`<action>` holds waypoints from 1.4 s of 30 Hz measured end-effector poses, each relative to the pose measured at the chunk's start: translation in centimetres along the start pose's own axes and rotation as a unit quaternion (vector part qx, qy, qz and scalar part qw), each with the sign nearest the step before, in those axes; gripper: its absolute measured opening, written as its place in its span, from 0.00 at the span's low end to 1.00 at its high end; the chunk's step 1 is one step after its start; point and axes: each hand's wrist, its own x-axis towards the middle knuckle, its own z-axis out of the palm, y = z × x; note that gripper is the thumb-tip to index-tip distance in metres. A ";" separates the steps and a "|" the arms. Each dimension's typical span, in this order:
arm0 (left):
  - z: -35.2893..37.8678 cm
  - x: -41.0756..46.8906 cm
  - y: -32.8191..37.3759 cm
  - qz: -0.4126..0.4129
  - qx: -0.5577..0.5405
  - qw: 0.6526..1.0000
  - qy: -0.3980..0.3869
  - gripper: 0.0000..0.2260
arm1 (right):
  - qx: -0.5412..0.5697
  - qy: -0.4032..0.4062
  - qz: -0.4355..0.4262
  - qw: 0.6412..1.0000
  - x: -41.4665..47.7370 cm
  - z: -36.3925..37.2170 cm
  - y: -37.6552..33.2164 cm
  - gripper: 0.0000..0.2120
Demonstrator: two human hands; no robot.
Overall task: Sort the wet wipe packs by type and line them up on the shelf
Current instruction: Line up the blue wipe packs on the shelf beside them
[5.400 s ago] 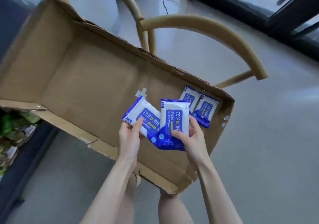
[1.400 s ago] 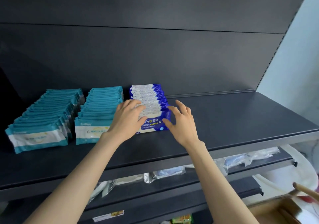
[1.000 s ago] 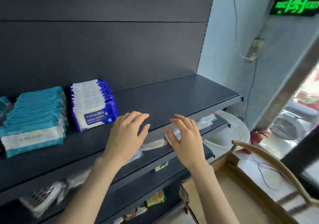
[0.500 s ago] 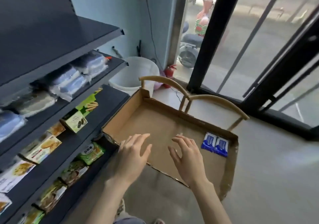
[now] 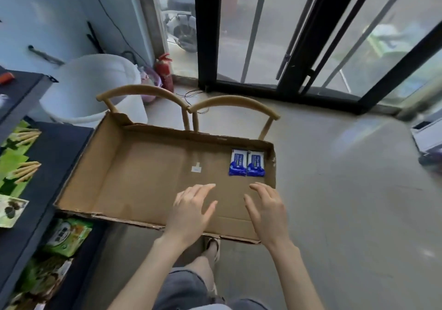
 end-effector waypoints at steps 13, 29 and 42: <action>8.4 19.9 -1.7 -0.075 -0.036 0.988 -0.127 0.17 | 0.028 -0.076 0.153 0.985 17.5 4.9 7.8 0.18; 29.5 34.0 -11.7 -0.269 -0.125 0.943 -0.151 0.22 | 0.002 -0.117 0.278 0.953 30.2 19.9 24.0 0.22; 36.4 35.3 -13.6 -0.377 -0.176 0.909 -0.021 0.16 | 0.026 -0.037 0.314 0.948 31.4 25.4 29.6 0.35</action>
